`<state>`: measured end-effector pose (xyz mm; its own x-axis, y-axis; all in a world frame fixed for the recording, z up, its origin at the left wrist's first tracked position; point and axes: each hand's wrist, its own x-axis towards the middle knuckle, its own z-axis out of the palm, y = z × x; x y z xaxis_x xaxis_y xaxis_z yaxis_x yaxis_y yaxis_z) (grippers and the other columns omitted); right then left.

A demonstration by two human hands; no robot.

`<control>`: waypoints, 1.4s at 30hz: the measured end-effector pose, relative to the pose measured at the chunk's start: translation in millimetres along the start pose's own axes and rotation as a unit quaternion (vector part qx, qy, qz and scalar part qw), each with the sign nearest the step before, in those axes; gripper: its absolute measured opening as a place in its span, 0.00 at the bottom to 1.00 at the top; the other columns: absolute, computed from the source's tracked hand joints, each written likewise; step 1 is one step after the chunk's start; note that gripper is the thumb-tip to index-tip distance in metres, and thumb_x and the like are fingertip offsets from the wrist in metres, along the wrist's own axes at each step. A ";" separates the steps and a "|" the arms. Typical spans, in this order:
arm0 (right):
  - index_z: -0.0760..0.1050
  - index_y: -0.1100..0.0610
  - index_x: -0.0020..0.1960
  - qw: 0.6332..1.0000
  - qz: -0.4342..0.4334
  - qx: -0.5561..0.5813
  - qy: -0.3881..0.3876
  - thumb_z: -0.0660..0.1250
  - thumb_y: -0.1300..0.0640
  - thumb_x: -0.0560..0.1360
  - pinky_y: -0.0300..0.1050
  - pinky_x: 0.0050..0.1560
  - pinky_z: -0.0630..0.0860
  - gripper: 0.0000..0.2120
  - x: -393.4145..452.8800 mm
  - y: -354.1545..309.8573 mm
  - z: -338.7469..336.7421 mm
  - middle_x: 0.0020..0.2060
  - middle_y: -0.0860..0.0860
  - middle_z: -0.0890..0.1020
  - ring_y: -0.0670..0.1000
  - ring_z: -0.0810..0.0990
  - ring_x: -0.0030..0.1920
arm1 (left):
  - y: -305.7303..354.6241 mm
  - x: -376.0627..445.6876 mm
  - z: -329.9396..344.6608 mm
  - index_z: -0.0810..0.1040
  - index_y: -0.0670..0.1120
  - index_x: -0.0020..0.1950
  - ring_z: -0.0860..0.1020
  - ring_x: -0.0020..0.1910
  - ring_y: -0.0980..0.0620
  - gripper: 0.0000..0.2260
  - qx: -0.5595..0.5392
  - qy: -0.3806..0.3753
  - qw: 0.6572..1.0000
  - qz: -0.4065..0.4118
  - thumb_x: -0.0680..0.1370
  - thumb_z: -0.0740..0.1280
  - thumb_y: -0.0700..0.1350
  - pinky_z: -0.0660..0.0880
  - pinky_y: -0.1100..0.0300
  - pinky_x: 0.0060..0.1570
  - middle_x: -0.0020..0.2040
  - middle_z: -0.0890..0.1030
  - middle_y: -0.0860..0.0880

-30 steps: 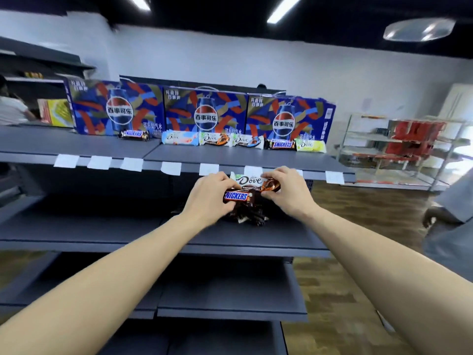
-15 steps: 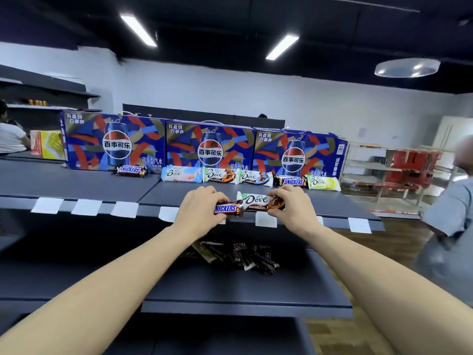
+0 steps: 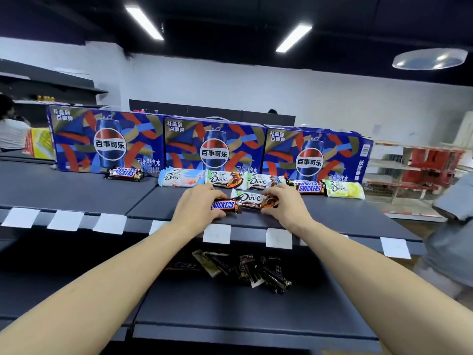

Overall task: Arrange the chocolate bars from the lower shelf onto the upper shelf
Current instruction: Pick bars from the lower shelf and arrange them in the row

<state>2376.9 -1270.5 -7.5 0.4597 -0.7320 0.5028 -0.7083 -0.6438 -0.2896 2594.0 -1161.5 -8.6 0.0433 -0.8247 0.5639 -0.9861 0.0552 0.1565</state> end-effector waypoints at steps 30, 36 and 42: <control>0.79 0.50 0.62 0.998 -0.006 -0.045 0.035 0.70 0.57 0.74 0.47 0.59 0.74 0.17 132.1 -20.5 104.0 0.56 0.48 0.80 0.52 0.74 0.60 | -121.9 102.0 36.2 0.78 0.54 0.62 0.73 0.53 0.49 0.16 0.038 -0.018 0.999 0.005 0.75 0.68 0.50 0.72 0.55 0.50 0.52 0.76 0.51; 0.78 0.51 0.64 0.998 0.006 -0.057 0.033 0.70 0.57 0.73 0.47 0.62 0.70 0.20 132.4 -25.5 104.9 0.59 0.48 0.79 0.54 0.72 0.60 | -133.8 103.3 45.0 0.78 0.55 0.62 0.73 0.57 0.50 0.16 0.014 -0.025 1.000 0.007 0.74 0.70 0.52 0.69 0.58 0.52 0.54 0.77 0.52; 0.77 0.53 0.65 0.999 0.006 -0.042 0.034 0.70 0.58 0.73 0.45 0.62 0.69 0.20 116.5 -38.8 99.3 0.59 0.49 0.77 0.53 0.71 0.62 | -138.7 87.6 31.3 0.79 0.55 0.60 0.74 0.58 0.50 0.17 -0.001 -0.030 0.999 -0.014 0.72 0.73 0.53 0.71 0.57 0.52 0.55 0.79 0.52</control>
<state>2511.2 -1353.0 -18.6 0.4166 -0.7207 0.5542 -0.7570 -0.6125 -0.2274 2729.6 -1259.0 -6.3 0.0613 -0.8582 0.5097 -0.9844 0.0325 0.1731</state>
